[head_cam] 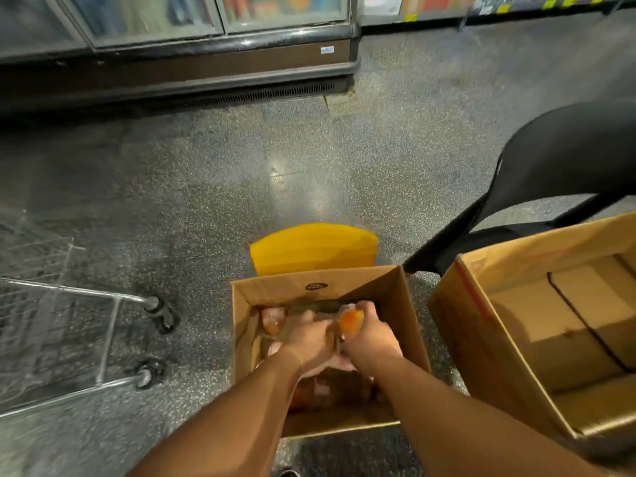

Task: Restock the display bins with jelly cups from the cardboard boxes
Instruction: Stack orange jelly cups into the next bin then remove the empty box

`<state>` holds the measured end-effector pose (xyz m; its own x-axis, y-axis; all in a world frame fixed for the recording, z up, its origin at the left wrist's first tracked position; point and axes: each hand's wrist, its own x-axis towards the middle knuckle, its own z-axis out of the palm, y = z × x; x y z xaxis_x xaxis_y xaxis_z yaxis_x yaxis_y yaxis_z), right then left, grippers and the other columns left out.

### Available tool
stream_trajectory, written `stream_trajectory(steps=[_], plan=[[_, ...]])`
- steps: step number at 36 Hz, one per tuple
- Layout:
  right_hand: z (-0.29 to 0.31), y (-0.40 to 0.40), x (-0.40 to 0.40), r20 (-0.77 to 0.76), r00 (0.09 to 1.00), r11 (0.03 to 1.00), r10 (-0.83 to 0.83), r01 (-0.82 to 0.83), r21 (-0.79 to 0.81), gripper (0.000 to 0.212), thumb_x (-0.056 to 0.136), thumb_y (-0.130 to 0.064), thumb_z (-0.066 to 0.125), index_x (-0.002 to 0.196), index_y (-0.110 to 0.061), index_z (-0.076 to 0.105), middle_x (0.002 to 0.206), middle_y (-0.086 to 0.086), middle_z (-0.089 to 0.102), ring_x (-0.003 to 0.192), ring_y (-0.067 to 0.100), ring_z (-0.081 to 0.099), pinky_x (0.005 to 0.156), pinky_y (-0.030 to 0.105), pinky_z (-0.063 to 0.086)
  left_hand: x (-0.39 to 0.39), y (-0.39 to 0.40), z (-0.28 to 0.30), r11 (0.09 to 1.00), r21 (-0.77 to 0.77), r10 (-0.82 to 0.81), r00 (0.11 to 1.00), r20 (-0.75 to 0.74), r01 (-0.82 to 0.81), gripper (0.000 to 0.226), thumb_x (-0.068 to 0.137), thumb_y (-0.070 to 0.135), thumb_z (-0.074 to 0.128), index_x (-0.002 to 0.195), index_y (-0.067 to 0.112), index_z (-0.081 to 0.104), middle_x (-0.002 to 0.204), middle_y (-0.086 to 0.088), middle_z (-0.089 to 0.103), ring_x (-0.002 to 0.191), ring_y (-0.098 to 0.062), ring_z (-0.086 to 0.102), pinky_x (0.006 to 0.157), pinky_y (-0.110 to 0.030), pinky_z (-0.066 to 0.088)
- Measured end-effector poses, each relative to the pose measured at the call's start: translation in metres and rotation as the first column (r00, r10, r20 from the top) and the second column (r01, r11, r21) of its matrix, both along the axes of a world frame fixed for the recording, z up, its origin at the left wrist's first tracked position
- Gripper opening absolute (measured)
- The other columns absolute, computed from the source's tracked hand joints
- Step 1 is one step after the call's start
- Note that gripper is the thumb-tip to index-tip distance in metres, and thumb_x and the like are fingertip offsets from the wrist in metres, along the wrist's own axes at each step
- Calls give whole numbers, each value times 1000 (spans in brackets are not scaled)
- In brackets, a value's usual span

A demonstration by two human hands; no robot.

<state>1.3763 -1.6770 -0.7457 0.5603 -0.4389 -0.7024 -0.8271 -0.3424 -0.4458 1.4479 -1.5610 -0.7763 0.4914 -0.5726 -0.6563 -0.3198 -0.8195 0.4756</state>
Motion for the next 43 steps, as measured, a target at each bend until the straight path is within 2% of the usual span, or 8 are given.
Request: stream_trajectory(steps=[6, 11, 13, 17, 19, 27, 35, 43], plan=[[79, 3, -18, 63, 998, 1000, 7, -7, -9, 51, 88, -36, 62, 129, -38, 32, 122, 12, 56, 105, 33, 62, 89, 43, 50, -15, 6, 91, 995, -36, 87, 995, -39, -88, 54, 79, 31, 83, 128, 27, 62, 138, 2, 41, 122, -19, 49, 101, -35, 50], [141, 9, -27, 127, 990, 998, 60, -59, -15, 58, 93, -27, 61, 143, -24, 33, 127, 11, 52, 116, 32, 56, 92, 39, 44, -20, 10, 160, 980, -153, 126, 992, 2, -125, 49, 85, 17, 72, 131, 12, 56, 100, 4, 61, 66, 9, 62, 60, -13, 48], [161, 12, -26, 142, 986, 996, 87, -83, -37, 53, 99, -29, 53, 146, -19, 31, 132, 11, 52, 121, 32, 53, 97, 38, 42, -21, 9, 165, 958, -189, 227, 973, 37, -216, 61, 66, 28, 74, 125, 20, 60, 92, -11, 71, 70, -20, 69, 64, -32, 49], [178, 10, -23, 104, 975, 978, 195, -184, -102, 48, 105, -27, 44, 147, -10, 27, 144, 12, 43, 125, 32, 51, 103, 38, 43, -25, 3, 193, 990, -117, 86, 991, 103, -74, 40, 100, 12, 58, 138, 6, 48, 95, 10, 55, 69, 22, 57, 56, 0, 38], [178, 8, -24, 104, 986, 989, 132, -123, -83, 52, 101, -31, 50, 143, -12, 27, 133, 12, 57, 118, 32, 58, 98, 40, 47, -29, 5, 201, 994, -57, 99, 991, 86, -94, 41, 101, 21, 57, 140, 11, 48, 118, 3, 57, 102, 8, 60, 70, 1, 37], [219, 19, -21, 168, 985, 996, 45, -30, -89, 50, 95, -39, 51, 136, -17, 33, 120, 14, 65, 109, 36, 62, 89, 39, 50, -10, 6, 255, 929, 230, -359, 862, 359, 291, 59, 82, 43, 68, 136, 30, 48, 135, -2, 42, 123, -29, 51, 100, -44, 47], [318, 16, -37, 345, 880, 925, -326, 372, -75, 27, 100, -50, 52, 98, -24, 46, 105, 7, 68, 109, 31, 62, 72, 31, 35, -13, -9, 340, 863, 120, -483, 733, 478, 491, 52, 93, 28, 62, 142, 22, 44, 144, -2, 36, 122, -29, 46, 103, -45, 44], [449, -15, -151, 363, 733, 794, -575, 607, 31, 38, 91, -30, 69, 123, -16, 54, 100, -3, 58, 83, 12, 59, 58, 17, 43, -85, -52, 478, 704, -54, -571, 609, 551, 708, 41, 88, 46, 55, 127, 38, 45, 125, 2, 57, 109, -28, 60, 92, -41, 52]])
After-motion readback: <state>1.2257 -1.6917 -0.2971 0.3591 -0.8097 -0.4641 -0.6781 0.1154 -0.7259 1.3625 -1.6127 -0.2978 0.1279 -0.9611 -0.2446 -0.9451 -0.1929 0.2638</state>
